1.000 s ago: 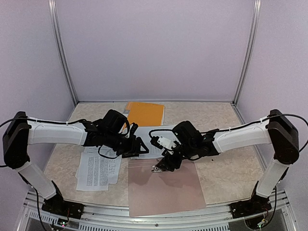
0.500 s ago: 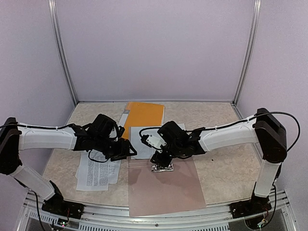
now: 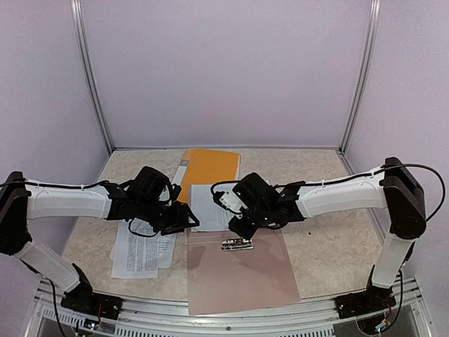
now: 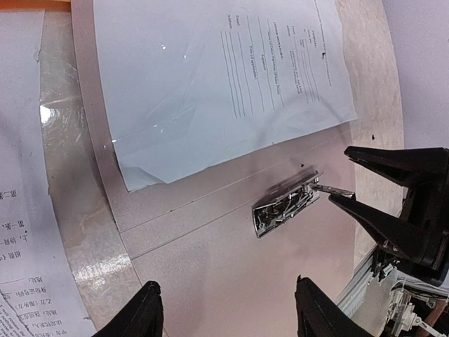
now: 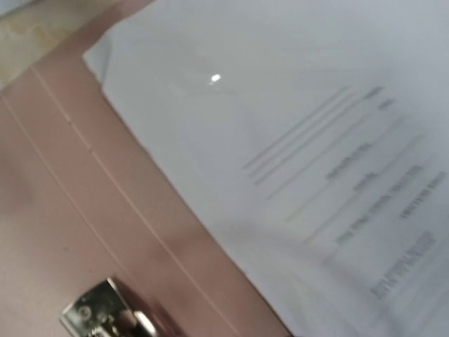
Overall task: Put the files into the folder
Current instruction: Adjust the spring clip on the folder with some files.
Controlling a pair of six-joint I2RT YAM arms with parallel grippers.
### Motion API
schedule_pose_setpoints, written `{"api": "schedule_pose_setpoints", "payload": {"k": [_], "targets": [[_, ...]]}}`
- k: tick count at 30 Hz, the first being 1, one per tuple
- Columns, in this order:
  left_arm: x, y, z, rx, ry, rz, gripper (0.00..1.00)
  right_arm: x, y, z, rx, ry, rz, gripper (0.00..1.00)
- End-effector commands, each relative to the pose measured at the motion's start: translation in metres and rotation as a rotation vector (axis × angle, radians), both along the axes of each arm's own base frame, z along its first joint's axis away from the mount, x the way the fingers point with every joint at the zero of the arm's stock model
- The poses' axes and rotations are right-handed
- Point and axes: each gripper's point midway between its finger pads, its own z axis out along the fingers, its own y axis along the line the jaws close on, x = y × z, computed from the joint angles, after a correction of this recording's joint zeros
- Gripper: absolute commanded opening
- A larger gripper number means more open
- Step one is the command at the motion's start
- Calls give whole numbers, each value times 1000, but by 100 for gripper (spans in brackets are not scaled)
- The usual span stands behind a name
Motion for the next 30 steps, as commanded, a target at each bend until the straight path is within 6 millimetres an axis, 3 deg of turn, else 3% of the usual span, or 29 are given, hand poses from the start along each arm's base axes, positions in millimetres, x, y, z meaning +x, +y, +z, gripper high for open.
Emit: {"api": "schedule_pose_setpoints", "payload": {"k": [1, 11, 13, 20, 26, 30], "targets": [[1, 3, -3, 4, -1, 5, 61, -3, -17, 23, 13, -22, -68, 36], [0, 0, -9, 5, 16, -9, 61, -13, -46, 17, -1, -4, -143, 37], [0, 0, -8, 5, 14, -11, 61, -18, -38, 19, 38, 15, -112, 38], [0, 6, -14, 28, 21, 18, 62, -33, 5, 26, 82, 7, -24, 60], [0, 22, -20, 83, 21, 78, 74, -23, 26, 18, 49, -9, -28, 62], [1, 34, -16, 100, 4, 116, 81, -13, 26, 6, -14, -20, -64, 59]]}}
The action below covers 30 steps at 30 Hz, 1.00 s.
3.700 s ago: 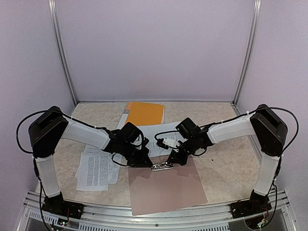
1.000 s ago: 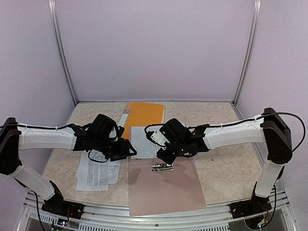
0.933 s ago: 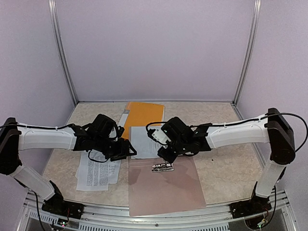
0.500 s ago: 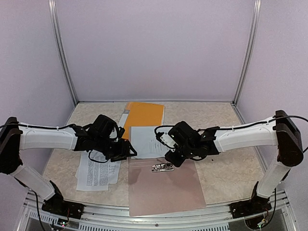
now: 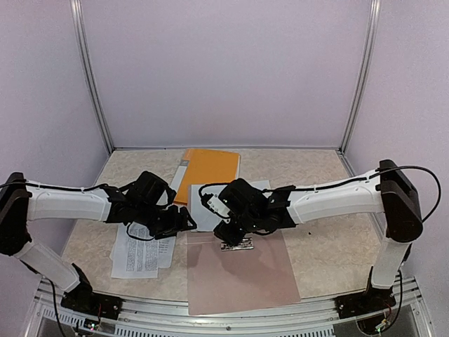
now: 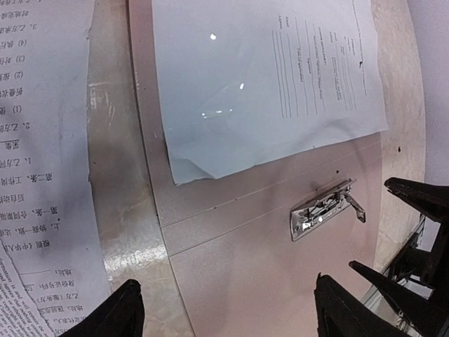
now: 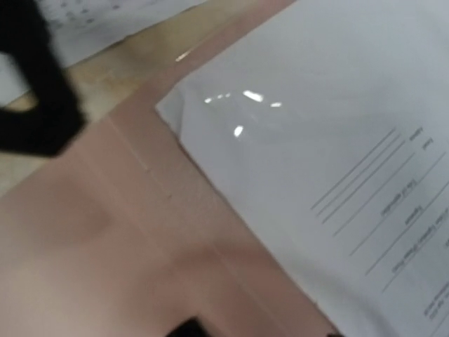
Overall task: Put the files into the folder
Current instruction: Adjust the spring clip on the folder with some files.
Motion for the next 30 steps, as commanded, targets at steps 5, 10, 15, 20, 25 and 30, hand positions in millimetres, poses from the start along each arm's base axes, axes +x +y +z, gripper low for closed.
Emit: {"api": "schedule_pose_setpoints", "payload": {"k": [5, 10, 15, 20, 25, 30], "targets": [[0, 29, 3, 47, -26, 86, 84, 14, -3, -20, -105, -8, -78, 56], [0, 29, 2, 45, -22, 87, 85, 19, -15, -19, -141, -19, -142, 52], [1, 29, 1, 50, -23, 87, 86, 21, -32, -15, -169, -34, -209, 50], [1, 31, 3, 56, -27, 96, 89, 24, -50, -9, -177, -43, -284, 48], [2, 32, 4, 60, -30, 95, 90, 26, -66, -1, -154, -42, -360, 47], [2, 30, 5, 60, -28, 87, 91, 24, -83, 2, -142, -36, -422, 47]]}}
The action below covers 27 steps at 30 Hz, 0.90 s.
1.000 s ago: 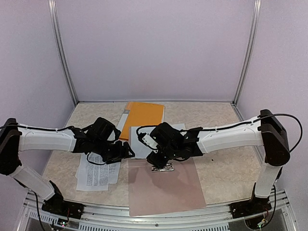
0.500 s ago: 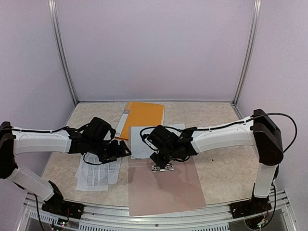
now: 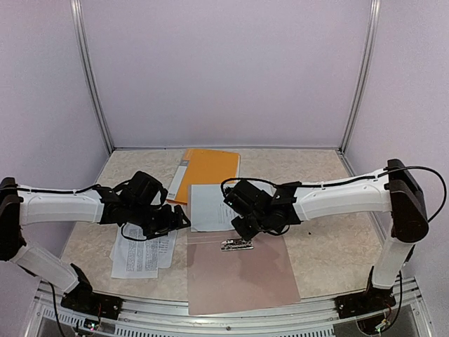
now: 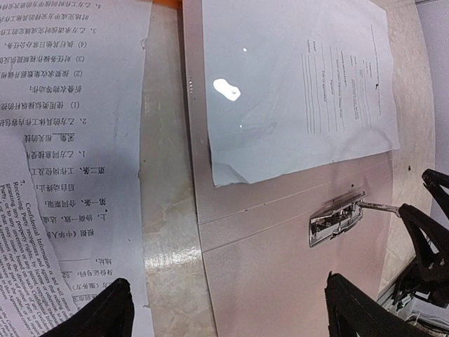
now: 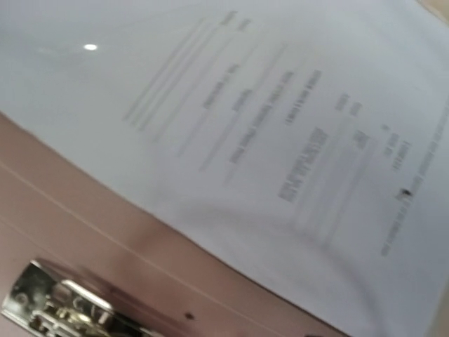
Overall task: Put the files into the folder
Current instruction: Adjust the spring clip on the folder with some files.
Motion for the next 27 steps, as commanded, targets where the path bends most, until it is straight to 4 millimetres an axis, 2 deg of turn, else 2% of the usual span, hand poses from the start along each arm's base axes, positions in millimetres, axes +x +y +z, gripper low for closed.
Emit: {"api": "schedule_pose_setpoints", "payload": {"k": [1, 13, 16, 21, 24, 27], "targets": [[1, 4, 3, 10, -5, 4, 91, 0, -26, 6, 7, -5, -101, 47], [-1, 6, -2, 24, 8, -1, 92, -8, -75, -24, -27, 52, -214, 47], [-2, 11, 0, 40, -4, 9, 96, -9, -80, -25, -30, 55, -212, 48], [1, 30, 14, 100, -52, 59, 99, -2, -62, -3, 39, 7, -135, 57], [4, 50, 21, 163, -64, 115, 99, 3, -43, 15, 89, -29, -59, 64], [1, 65, 15, 182, -12, 144, 99, 6, -22, 28, 122, -48, 43, 67]]}}
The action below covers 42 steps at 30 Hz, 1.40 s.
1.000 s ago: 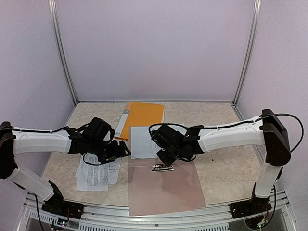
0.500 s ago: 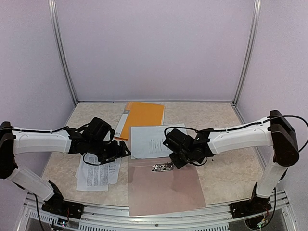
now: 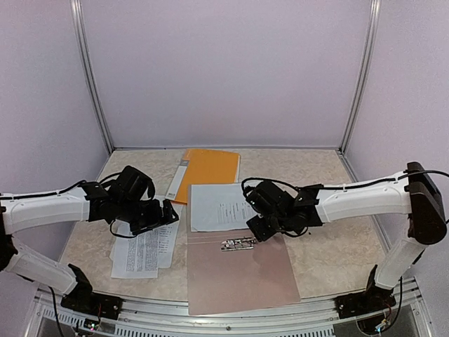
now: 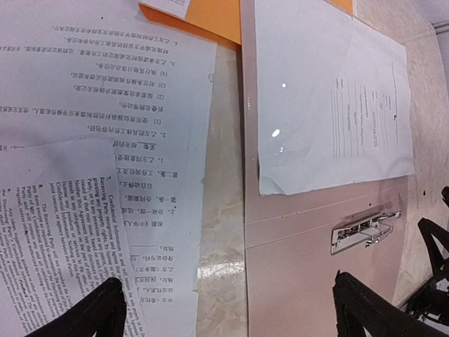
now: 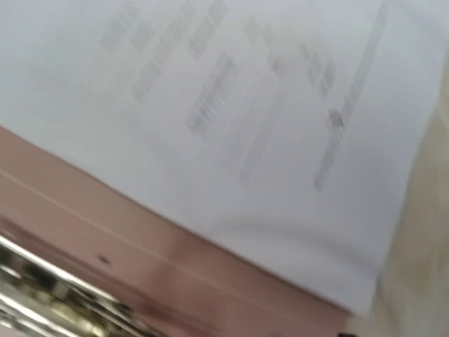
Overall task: Put the files into the folder
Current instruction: Adjust the spring clip on the folder with some files, then pick up the file from the center of the board.
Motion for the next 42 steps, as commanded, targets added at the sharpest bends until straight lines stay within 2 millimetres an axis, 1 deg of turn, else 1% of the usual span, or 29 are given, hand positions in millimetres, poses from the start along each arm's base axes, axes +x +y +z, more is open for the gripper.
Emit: {"api": "schedule_pose_setpoints", "payload": {"k": [1, 4, 7, 12, 15, 16, 17, 19, 21, 22, 24, 27, 29, 33, 36, 37, 38, 42], "targets": [[-1, 33, -7, 85, 56, 76, 99, 10, 40, 33, 98, -62, 159, 68], [-2, 48, -15, 90, 104, 122, 99, 9, 69, 40, 172, -45, 270, 68], [-3, 66, -20, 129, 138, 177, 98, 6, 103, 44, 254, -20, 378, 69], [-7, 103, -27, 157, 177, 286, 95, 3, 165, 41, 376, 53, 533, 69], [-6, 122, -30, 126, 189, 342, 90, 1, 200, 34, 438, 114, 593, 68], [-7, 125, -31, 106, 199, 346, 89, 1, 215, 30, 454, 130, 607, 67], [-6, 130, -31, 100, 201, 359, 89, -3, 223, 21, 451, 154, 619, 67], [-8, 141, -34, 101, 214, 380, 89, -8, 241, 11, 445, 180, 637, 66], [-5, 147, -34, 105, 205, 396, 88, -14, 257, 5, 446, 197, 655, 66], [-4, 147, -34, 99, 205, 399, 88, -15, 265, 6, 456, 199, 659, 66], [-1, 153, -38, 111, 217, 417, 87, -19, 273, -1, 461, 219, 670, 66], [7, 161, -44, 109, 210, 436, 81, -26, 282, -8, 481, 252, 695, 66], [13, 167, -47, 117, 198, 449, 77, -29, 287, -15, 485, 275, 709, 65], [26, 175, -55, 126, 201, 457, 73, -31, 292, -29, 483, 307, 722, 62], [38, 177, -57, 114, 192, 452, 71, -31, 293, -41, 471, 321, 721, 61], [41, 178, -61, 113, 205, 452, 68, -31, 293, -45, 467, 326, 722, 60], [45, 177, -64, 107, 212, 445, 66, -32, 293, -47, 466, 330, 723, 59], [57, 174, -70, 81, 232, 417, 63, -34, 292, -55, 461, 346, 726, 58]]}}
